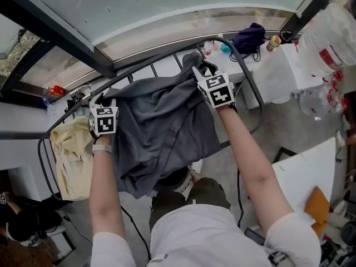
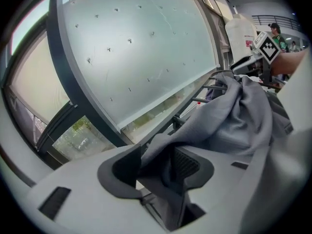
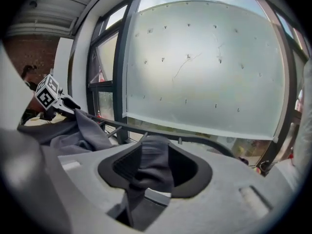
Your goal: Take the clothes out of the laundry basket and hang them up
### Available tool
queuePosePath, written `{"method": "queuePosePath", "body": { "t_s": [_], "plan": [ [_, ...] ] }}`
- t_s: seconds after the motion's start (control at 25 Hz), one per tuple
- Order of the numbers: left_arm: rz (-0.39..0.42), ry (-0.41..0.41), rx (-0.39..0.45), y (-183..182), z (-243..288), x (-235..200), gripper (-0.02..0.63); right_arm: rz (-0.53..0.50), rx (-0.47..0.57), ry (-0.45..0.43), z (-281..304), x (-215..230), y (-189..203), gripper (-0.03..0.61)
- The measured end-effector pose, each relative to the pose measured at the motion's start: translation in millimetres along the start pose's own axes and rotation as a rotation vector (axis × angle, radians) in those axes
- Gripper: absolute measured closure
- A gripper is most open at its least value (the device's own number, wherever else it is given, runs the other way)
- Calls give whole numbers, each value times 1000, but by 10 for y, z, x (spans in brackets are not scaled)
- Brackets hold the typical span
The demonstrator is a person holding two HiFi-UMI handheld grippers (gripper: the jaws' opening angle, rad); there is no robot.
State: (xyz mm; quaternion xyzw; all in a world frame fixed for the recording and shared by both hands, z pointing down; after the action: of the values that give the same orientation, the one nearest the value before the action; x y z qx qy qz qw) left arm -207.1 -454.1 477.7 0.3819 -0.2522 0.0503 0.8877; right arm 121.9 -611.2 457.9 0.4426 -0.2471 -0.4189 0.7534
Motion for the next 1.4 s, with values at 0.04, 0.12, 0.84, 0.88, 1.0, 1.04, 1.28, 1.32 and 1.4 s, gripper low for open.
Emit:
{"method": "queuePosePath", "body": {
  "t_s": [0.04, 0.12, 0.84, 0.88, 1.0, 1.04, 1.28, 1.32, 1.4],
  "plan": [
    [-2, 0, -3, 18, -37, 27, 435, 21, 1, -24, 10, -21, 27, 394],
    [-22, -8, -5, 56, -135, 45, 423, 51, 16, -62, -3, -71, 31, 331],
    [-322, -27, 256, 345, -2217, -357, 408, -15, 272, -286, -980, -1762, -743, 325],
    [-330, -38, 271, 406, -2381, -387, 408, -21, 287, -300, -1067, -1907, -785, 325],
    [-358, -72, 314, 634, -2864, -471, 408, -43, 337, -351, -1319, -2360, -907, 333],
    [-366, -79, 326, 725, -3010, -489, 408, -53, 351, -368, -1397, -2518, -932, 339],
    [-422, -102, 399, 1272, -3807, -540, 408, -114, 387, -494, -1818, -3478, -909, 347],
    [-434, -107, 411, 1361, -3925, -541, 408, -129, 387, -514, -1873, -3629, -885, 347],
    [-463, -116, 431, 1535, -4137, -546, 408, -158, 390, -546, -1976, -3914, -818, 350]
  ]
}}
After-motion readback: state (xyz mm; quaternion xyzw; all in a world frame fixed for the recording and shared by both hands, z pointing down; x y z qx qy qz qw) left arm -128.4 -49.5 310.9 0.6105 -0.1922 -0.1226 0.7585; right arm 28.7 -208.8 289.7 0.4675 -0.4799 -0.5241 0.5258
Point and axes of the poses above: the fingertips, and each gripper's own axes: z forward along the fingers, x to its right, y out of its underside, the point moved 2 cm from there along -z, backward along the fingers, and after that the axes turned 10 degrees about -y, right-handed, at the moved point
